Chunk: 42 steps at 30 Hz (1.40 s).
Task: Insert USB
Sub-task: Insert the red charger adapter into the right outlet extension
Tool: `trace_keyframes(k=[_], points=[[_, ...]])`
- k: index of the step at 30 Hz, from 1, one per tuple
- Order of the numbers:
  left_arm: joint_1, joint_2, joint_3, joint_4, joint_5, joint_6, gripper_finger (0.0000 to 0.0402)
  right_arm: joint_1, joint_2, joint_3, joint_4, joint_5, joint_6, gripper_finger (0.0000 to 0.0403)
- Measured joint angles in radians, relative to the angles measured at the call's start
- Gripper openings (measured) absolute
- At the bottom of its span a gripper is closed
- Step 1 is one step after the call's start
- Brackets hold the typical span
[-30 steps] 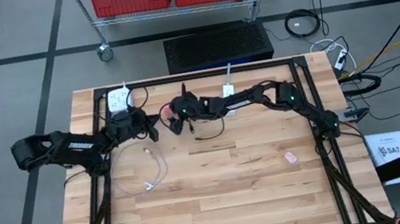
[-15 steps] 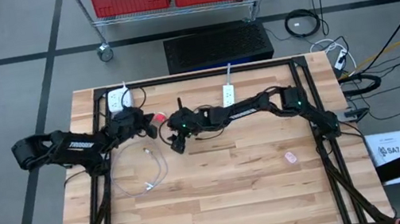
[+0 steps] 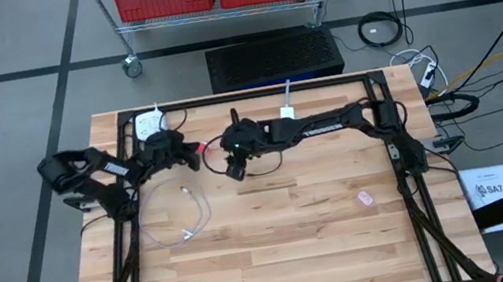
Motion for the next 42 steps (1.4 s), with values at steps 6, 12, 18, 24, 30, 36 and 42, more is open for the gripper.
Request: trace_keyframes(k=[6, 12, 18, 24, 30, 36, 42], points=[[-0.04, 0.117, 0.005, 0.205, 0.152, -0.045, 0.0003, -0.007, -0.004, -0.001, -0.128, -0.001, 0.003, 0.0163], [-0.151, 0.173, 0.006, 0.301, 0.209, -0.103, 0.0003, 0.004, -0.007, -0.056, -0.109, -0.068, 0.046, 0.0149], [-0.226, 0.171, -0.037, 0.301, 0.044, -0.161, 0.0002, 0.011, -0.007, -0.192, 0.088, -0.087, 0.168, 0.0134], [-0.226, 0.173, -0.047, 0.286, 0.018, -0.183, 0.0002, 0.012, -0.007, -0.231, 0.186, -0.001, 0.199, 0.0126], [-0.245, 0.173, -0.047, 0.298, 0.021, -0.182, 0.0002, 0.006, -0.007, -0.23, 0.2, 0.01, 0.14, 0.0136], [-0.246, 0.173, -0.046, 0.313, 0.009, -0.157, 0.0002, 0.01, -0.007, -0.229, 0.223, 0.021, 0.164, 0.0224], [-0.246, 0.173, -0.046, 0.313, 0.005, -0.121, 0.0002, 0.021, -0.003, -0.228, 0.26, 0.126, 0.165, 0.0303]])
